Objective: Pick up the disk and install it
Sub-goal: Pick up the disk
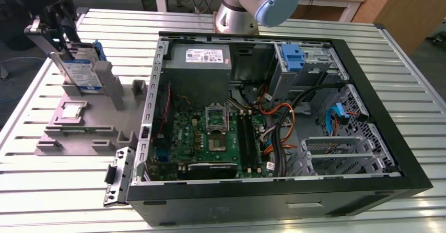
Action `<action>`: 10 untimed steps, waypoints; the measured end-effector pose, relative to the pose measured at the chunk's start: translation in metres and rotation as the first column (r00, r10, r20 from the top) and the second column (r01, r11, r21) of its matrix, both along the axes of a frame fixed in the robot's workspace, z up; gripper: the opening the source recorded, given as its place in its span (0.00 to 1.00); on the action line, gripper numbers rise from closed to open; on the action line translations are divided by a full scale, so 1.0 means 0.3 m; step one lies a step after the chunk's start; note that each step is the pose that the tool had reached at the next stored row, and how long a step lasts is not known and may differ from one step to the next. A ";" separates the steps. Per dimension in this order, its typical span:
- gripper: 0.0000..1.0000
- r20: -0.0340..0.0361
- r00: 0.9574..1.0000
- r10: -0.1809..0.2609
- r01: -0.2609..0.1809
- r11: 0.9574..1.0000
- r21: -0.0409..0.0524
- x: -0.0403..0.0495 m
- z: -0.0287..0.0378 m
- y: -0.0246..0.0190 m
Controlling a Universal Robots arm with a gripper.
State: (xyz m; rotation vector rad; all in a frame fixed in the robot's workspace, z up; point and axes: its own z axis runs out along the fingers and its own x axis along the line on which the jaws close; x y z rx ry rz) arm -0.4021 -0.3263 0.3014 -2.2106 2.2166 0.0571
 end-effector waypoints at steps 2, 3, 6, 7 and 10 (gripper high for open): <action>0.59 0.000 1.000 0.000 0.000 1.000 0.000 0.003 0.000 0.000; 0.59 0.000 1.000 0.000 0.000 1.000 0.000 0.005 0.000 0.000; 0.59 -0.001 1.000 0.000 0.000 1.000 0.000 0.007 -0.001 0.000; 0.59 0.000 1.000 0.000 0.000 1.000 0.000 0.007 -0.003 0.000; 0.59 -0.001 1.000 0.000 0.000 1.000 0.000 0.007 -0.004 0.000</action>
